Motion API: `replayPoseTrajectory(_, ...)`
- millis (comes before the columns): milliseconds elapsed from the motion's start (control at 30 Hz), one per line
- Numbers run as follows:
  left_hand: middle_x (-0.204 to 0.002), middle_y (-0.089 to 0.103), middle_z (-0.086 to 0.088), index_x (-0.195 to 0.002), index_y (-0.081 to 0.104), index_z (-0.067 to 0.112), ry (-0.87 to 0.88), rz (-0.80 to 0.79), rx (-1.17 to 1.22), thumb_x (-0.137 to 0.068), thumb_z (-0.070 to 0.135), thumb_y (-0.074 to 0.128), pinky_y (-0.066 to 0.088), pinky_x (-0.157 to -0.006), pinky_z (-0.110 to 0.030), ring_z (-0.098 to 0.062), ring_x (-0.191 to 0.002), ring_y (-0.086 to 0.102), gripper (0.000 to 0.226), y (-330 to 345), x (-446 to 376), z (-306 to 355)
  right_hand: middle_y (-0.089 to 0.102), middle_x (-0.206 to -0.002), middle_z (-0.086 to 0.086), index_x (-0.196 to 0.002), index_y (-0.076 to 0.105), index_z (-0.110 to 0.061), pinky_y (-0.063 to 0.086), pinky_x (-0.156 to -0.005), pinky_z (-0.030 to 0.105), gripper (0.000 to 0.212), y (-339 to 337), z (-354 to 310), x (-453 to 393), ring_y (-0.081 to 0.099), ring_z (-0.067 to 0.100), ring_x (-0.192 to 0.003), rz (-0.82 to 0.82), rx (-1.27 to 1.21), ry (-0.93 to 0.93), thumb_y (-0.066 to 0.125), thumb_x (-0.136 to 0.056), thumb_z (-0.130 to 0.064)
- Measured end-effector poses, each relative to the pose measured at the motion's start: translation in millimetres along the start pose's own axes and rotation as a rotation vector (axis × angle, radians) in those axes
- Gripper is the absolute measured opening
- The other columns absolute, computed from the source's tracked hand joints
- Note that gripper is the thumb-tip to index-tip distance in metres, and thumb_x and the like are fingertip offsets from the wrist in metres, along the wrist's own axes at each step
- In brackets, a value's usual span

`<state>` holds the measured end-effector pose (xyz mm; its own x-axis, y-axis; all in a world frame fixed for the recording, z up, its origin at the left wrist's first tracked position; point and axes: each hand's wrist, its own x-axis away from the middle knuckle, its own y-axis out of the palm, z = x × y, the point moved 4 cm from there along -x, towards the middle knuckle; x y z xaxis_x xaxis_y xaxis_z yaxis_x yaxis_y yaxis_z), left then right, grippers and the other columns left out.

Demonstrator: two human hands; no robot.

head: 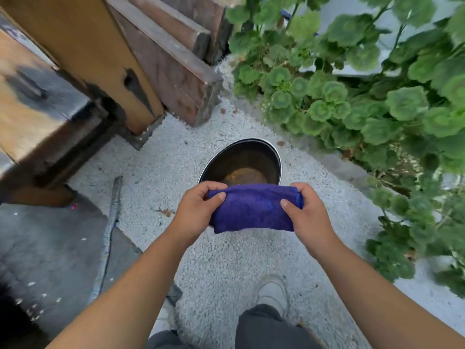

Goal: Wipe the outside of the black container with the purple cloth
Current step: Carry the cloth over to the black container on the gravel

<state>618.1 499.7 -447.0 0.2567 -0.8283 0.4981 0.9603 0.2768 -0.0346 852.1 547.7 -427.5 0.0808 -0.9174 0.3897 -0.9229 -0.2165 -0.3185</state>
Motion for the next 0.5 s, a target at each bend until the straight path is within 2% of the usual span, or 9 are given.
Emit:
replayPoseTrajectory(67, -0.077, 0.074, 0.008, -0.083, 0.075, 0.029, 0.002, -0.004, 0.044, -0.093, 0.004, 0.061, 0.050, -0.051, -0.022, -0.008, -0.069, 0.065, 0.030, 4, 10, 1, 0.067, -0.095, 0.003, -0.091, 0.058, -0.033, 0.051, -0.082, 0.041, 0.027, -5, -1, 6, 0.063, 0.025, -0.090, -0.011, -0.003, -0.049, 0.061, -0.090, -0.006)
replayPoseTrajectory(167, -0.082, 0.075, 0.006, -0.085, 0.076, 0.030, 0.028, 0.029, 0.080, -0.093, 0.006, 0.061, 0.053, -0.065, -0.029, -0.010, -0.076, 0.066, 0.029, 6, 25, 7, 0.067, -0.092, 0.000, -0.092, 0.058, -0.031, 0.050, -0.081, 0.039, 0.024, -11, -10, 14, 0.063, 0.023, -0.088, -0.019, 0.006, -0.109, 0.061, -0.089, -0.008)
replayPoseTrajectory(333, -0.095, 0.070, -0.010, -0.101, 0.067, 0.017, -0.055, 0.016, 0.229, -0.097, 0.001, 0.050, 0.053, -0.063, -0.032, -0.021, -0.080, 0.063, 0.024, 20, 47, 11, 0.066, -0.088, -0.008, -0.087, 0.058, -0.042, 0.050, -0.077, 0.036, 0.035, -23, -26, 26, 0.062, 0.015, -0.083, -0.007, -0.008, -0.129, 0.060, -0.089, -0.007)
replayPoseTrajectory(433, -0.097, 0.073, -0.013, -0.113, 0.060, 0.008, -0.131, -0.085, 0.447, -0.093, -0.009, 0.033, 0.056, -0.070, -0.035, -0.026, -0.083, 0.068, 0.037, 23, 36, 9, 0.066, -0.083, -0.017, -0.084, 0.058, -0.051, 0.050, -0.071, 0.023, 0.045, -29, -32, 16, 0.060, 0.004, -0.077, 0.033, -0.031, -0.160, 0.060, -0.089, -0.007)
replayPoseTrajectory(467, -0.095, 0.074, -0.012, -0.116, 0.057, 0.005, -0.130, -0.116, 0.454, -0.089, -0.013, 0.030, 0.058, -0.071, -0.034, -0.025, -0.083, 0.070, 0.042, 24, 28, 7, 0.066, -0.082, -0.021, -0.084, 0.058, -0.051, 0.049, -0.068, 0.019, 0.045, -30, -33, 11, 0.059, 0.000, -0.074, 0.045, -0.041, -0.178, 0.060, -0.089, -0.006)
replayPoseTrajectory(500, -0.095, 0.074, -0.011, -0.119, 0.055, 0.002, -0.109, -0.139, 0.362, -0.085, -0.018, 0.029, 0.058, -0.073, -0.030, -0.023, -0.084, 0.070, 0.048, 23, 20, 3, 0.065, -0.080, -0.024, -0.084, 0.058, -0.050, 0.048, -0.066, 0.017, 0.044, -31, -33, 5, 0.058, -0.001, -0.072, 0.051, -0.049, -0.190, 0.060, -0.089, -0.006)
